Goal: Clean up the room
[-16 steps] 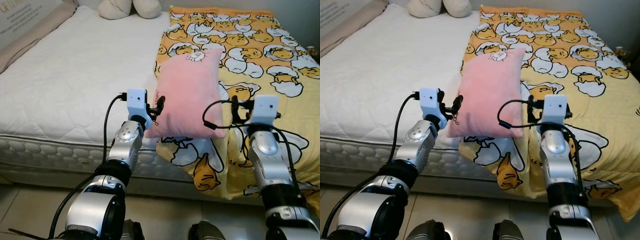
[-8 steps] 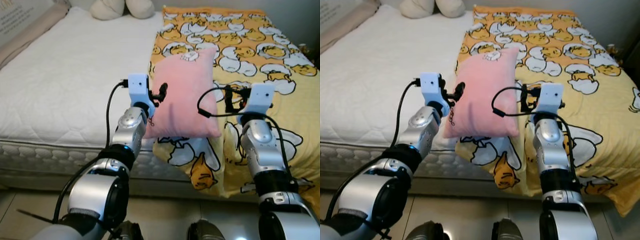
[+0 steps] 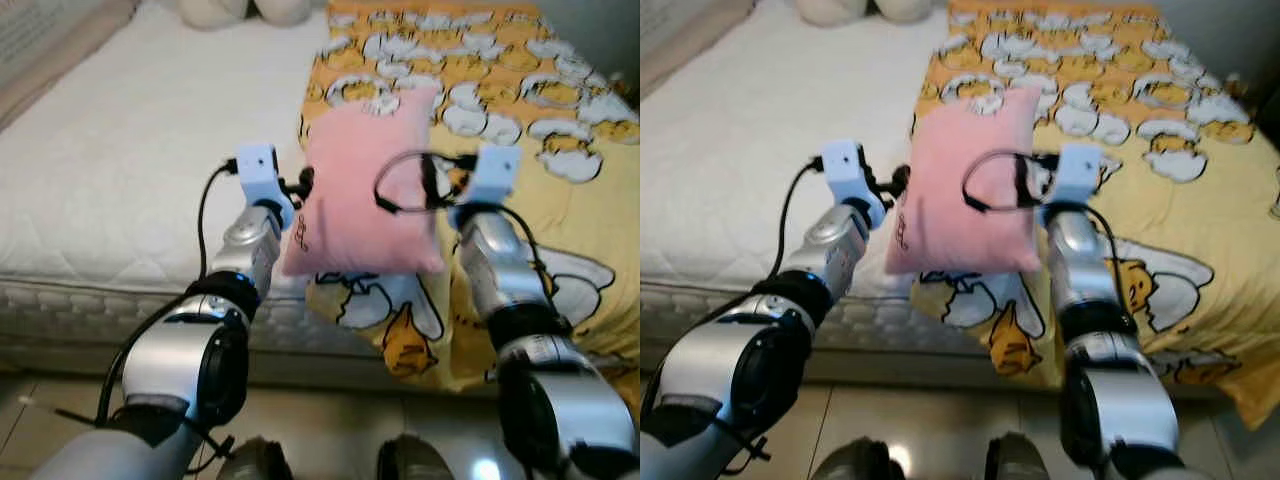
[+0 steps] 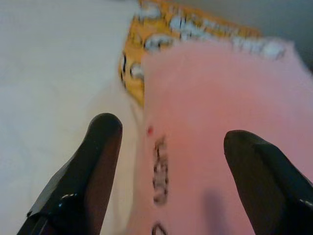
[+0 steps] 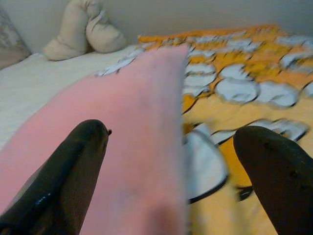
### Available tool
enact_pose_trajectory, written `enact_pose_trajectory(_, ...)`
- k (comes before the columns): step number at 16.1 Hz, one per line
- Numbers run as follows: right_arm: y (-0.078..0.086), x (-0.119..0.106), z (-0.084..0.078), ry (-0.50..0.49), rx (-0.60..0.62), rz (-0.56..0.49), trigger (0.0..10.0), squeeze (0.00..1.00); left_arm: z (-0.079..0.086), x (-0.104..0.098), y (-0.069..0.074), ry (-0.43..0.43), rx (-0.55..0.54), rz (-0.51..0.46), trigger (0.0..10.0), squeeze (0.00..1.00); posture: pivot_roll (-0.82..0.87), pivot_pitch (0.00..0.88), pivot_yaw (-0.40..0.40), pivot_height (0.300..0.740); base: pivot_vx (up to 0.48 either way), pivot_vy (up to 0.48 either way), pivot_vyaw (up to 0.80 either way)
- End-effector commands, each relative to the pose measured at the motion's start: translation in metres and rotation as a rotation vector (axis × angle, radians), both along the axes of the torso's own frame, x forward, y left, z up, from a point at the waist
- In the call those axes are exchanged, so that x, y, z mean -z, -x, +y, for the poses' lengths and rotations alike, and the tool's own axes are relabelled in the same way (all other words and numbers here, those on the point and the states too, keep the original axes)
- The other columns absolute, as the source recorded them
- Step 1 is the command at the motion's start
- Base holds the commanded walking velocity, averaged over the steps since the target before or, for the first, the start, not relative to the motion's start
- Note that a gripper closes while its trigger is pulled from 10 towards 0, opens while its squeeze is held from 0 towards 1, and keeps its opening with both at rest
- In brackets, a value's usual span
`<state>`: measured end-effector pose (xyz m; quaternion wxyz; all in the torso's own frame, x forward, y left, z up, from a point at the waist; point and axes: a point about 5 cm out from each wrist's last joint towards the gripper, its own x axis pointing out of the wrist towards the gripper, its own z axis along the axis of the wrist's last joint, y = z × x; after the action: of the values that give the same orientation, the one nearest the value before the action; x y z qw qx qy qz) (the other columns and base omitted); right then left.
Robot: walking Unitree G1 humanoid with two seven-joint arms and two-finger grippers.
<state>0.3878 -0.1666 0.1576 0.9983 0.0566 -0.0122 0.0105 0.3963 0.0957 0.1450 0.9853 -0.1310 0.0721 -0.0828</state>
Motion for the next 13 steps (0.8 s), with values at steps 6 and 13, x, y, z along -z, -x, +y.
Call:
enact_pose_trajectory(6, 0.002, 0.03, 0.016, -0.168, 0.008, 0.135, 10.0, 0.0, -0.026, 0.022, 0.011, 0.027, 0.076, 0.127, 10.0, 0.0, -0.21, 0.277, 0.079, 0.696, 0.0, 0.0, 0.0)
enact_pose_trajectory(13, 0.004, 0.039, 0.035, -0.358, -0.052, 0.186, 0.0, 0.0, -0.042, 0.033, 0.02, 0.283, 0.106, 0.211, 0.0, 0.0, -0.22, 0.302, 0.07, 0.696, 0.0, 0.0, 0.0)
